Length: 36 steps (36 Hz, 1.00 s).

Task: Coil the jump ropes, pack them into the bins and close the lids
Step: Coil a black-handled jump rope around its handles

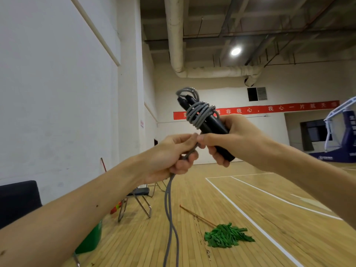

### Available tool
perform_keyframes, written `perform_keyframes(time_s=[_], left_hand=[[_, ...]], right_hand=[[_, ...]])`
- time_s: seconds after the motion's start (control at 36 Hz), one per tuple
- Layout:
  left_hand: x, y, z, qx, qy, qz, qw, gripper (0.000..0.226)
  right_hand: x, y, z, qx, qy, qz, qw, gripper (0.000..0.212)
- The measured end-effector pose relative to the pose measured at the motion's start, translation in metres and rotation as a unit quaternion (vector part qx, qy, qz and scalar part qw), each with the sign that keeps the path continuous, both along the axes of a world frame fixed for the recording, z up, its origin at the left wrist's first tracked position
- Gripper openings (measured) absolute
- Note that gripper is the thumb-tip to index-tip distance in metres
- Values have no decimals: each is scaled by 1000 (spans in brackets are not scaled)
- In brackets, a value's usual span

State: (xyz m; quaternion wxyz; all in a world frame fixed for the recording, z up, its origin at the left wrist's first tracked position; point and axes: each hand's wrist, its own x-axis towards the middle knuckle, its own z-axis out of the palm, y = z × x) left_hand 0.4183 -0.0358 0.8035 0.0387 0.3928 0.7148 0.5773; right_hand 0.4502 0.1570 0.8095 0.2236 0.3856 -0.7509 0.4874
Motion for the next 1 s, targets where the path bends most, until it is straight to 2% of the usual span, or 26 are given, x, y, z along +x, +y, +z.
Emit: perform_keyframes(time_s=[0.14,0.31,0.33,0.39,0.44,0.53,0.61,0.69,0.81,0.92,1.0], left_hand=[[3,5,-5,-69,105,125,984,29],[13,7,-7,-174,160,160,958,25],[14,5,-7,-210,193,173,943,27],[15,3,-7,-304,299,217,878,31],[16,2,-6,-361,393,248,809,16],[19,0,-1,-395,483,268,734,21],[21,0,5,-416,545,257,682,25],[24,3,10,-419,575,234,663,27],[28,6,20,-400,615,212,646,19],[30,11,25,-394,650,194,620,15],[30,10,28,-403,611,202,651,21]], right_hand=[[-15,6,-6,-4,-33,-64,997,44],[-23,11,-6,-6,-48,-98,994,43],[-25,11,-7,-3,-56,-103,993,42],[-26,12,-8,11,-76,-108,991,42],[-27,13,-10,40,-95,-111,988,40],[-28,12,-13,88,-121,-118,982,39],[-27,12,-14,133,-141,-124,973,37],[-23,10,-12,194,-146,-139,960,29],[-22,1,-12,284,-142,-147,937,25],[-21,-10,-13,335,-122,-153,922,28],[-18,-15,-15,365,-108,-145,913,25]])
